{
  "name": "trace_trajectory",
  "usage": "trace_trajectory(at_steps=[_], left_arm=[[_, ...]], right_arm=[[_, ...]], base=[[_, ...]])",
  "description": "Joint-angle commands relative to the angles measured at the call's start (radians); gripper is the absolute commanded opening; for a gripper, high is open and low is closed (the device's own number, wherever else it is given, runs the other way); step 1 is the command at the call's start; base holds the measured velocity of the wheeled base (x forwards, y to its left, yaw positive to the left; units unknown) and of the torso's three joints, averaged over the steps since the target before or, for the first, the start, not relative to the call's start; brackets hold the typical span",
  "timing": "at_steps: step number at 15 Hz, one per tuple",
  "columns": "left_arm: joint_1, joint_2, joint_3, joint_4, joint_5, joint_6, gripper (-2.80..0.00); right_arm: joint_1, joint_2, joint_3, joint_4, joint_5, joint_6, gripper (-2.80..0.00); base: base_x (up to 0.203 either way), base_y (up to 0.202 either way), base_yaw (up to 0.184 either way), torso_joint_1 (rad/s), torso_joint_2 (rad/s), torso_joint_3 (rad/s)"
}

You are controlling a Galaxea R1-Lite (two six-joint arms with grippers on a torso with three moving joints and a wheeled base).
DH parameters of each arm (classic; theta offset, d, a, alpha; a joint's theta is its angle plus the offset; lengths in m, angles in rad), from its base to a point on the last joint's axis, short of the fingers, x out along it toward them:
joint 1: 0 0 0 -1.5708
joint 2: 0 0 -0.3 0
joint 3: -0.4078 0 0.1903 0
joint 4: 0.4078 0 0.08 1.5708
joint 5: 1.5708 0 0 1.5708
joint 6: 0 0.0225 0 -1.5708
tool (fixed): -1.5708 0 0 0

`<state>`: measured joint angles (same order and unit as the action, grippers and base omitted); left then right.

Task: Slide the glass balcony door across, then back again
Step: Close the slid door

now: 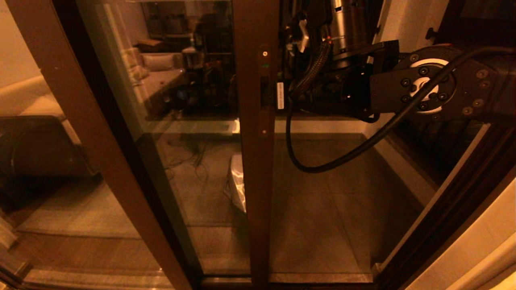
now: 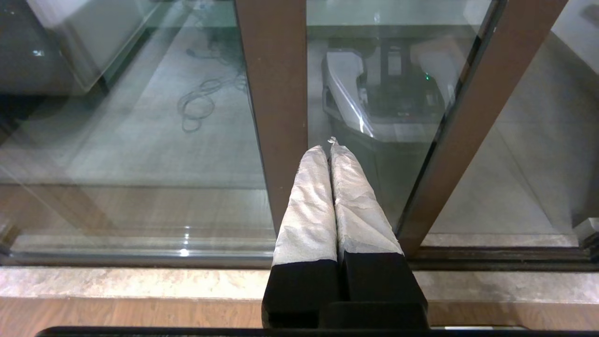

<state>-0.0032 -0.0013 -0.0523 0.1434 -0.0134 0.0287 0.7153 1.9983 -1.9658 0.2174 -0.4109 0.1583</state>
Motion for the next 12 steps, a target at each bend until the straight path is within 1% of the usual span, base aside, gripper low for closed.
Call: trace_trajectory(at_steps=[1, 6, 12], left_arm=[[0.0, 0.0, 0.0, 0.001, 0.0, 0.0, -2.8], [0.0, -0.002, 0.0, 0.001, 0.0, 0.0, -2.8], [0.0, 0.0, 0.0, 0.001, 0.0, 0.0, -2.8]], right_arm=[[-0.004, 0.011, -0.001, 0.0, -0.002, 0.001, 0.0], [-0.005, 0.02, -0.001, -0.018, 0.0, 0.001, 0.0], [-0.025, 0.052, -0.001, -0.08, 0.0, -0.014, 0.0]], base=[[0.0, 0.0, 0.0, 0.0, 0.0, 0.0], [0.0, 0.0, 0.0, 0.0, 0.0, 0.0], [0.0, 0.0, 0.0, 0.0, 0.0, 0.0]])
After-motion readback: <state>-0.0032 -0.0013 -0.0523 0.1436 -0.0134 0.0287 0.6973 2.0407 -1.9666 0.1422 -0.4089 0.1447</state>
